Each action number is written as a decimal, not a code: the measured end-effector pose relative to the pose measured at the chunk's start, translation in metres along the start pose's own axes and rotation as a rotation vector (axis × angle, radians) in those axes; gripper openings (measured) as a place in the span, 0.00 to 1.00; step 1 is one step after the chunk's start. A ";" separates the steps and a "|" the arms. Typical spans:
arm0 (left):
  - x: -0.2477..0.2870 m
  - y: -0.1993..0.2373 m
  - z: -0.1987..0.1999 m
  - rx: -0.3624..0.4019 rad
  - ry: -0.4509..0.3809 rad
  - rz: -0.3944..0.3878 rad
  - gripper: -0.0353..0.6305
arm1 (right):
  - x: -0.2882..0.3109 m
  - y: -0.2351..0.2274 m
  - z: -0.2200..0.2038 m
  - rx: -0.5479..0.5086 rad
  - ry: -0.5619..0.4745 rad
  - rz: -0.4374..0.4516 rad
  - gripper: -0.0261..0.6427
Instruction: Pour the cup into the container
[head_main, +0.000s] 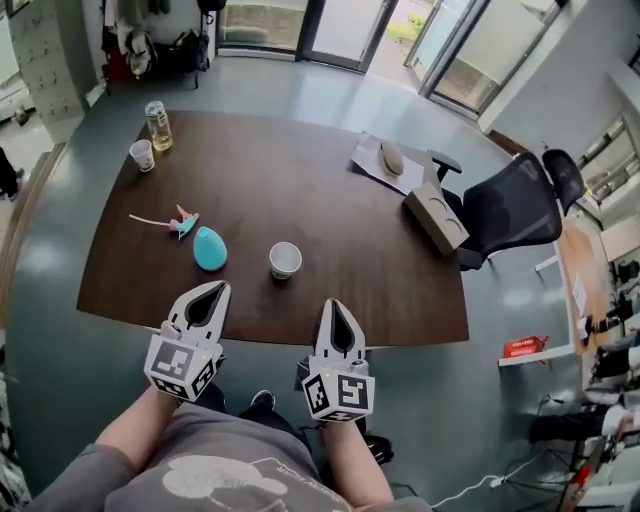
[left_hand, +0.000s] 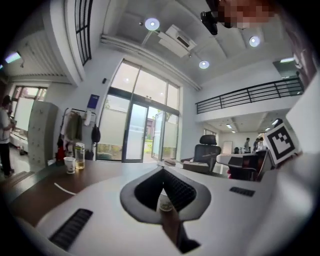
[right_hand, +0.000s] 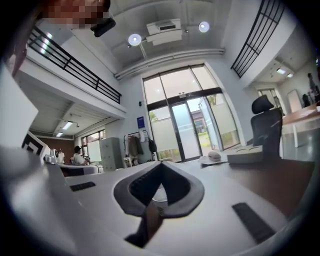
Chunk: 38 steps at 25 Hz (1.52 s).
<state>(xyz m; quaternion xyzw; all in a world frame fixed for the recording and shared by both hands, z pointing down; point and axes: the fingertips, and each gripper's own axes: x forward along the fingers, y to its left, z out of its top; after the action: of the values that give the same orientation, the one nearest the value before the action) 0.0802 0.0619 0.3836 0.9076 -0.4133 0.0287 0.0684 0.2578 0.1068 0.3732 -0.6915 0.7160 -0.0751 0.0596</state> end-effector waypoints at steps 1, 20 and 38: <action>-0.009 0.010 -0.003 -0.010 0.002 0.042 0.06 | 0.007 0.008 -0.002 -0.003 0.007 0.034 0.02; 0.004 0.079 -0.037 -0.049 0.068 0.086 0.06 | 0.068 0.050 -0.046 -0.056 0.108 0.007 0.02; 0.062 0.082 -0.068 -0.102 0.140 -0.072 0.06 | 0.096 0.055 -0.094 -0.124 0.193 -0.017 0.26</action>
<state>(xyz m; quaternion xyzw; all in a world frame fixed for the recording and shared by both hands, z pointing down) 0.0598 -0.0277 0.4658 0.9129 -0.3758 0.0687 0.1441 0.1827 0.0146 0.4573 -0.6895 0.7157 -0.0972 -0.0531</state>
